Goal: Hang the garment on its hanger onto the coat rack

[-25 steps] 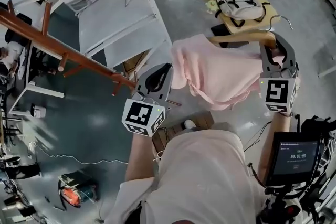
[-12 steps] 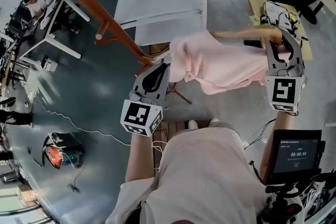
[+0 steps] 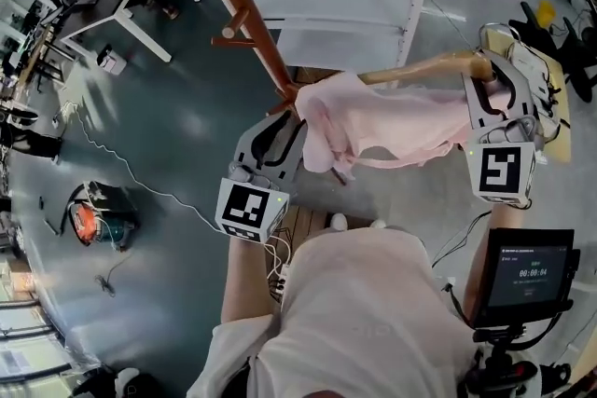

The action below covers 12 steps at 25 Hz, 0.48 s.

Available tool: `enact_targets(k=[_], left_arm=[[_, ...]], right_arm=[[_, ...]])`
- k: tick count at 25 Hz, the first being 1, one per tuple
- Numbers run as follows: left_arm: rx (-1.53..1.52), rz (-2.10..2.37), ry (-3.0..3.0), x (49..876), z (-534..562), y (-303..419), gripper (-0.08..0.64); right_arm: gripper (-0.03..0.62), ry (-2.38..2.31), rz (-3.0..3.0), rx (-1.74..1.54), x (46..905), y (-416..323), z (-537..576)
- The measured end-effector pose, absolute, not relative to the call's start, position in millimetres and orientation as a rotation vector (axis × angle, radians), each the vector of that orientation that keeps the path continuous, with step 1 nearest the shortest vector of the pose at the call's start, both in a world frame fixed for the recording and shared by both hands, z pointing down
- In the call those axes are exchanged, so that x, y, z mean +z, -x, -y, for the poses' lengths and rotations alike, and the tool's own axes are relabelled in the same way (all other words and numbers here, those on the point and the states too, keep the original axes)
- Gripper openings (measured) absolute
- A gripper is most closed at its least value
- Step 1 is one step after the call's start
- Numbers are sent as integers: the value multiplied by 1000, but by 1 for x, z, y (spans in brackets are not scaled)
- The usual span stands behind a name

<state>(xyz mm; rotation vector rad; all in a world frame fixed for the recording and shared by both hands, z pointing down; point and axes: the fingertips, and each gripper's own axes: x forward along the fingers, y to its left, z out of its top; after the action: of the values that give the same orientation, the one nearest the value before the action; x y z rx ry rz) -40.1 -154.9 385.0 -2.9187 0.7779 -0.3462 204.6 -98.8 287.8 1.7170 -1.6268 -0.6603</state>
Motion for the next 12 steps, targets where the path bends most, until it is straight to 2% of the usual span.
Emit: enact_targets(k=[6, 12], left_arm=[[-386, -920, 2791, 375, 164, 71, 120], [-571, -1012, 2590, 370, 157, 111, 150]], right_arm=[[104, -1548, 1792, -685, 301, -154, 139], [104, -1438, 1945, -737, 303, -99, 163]])
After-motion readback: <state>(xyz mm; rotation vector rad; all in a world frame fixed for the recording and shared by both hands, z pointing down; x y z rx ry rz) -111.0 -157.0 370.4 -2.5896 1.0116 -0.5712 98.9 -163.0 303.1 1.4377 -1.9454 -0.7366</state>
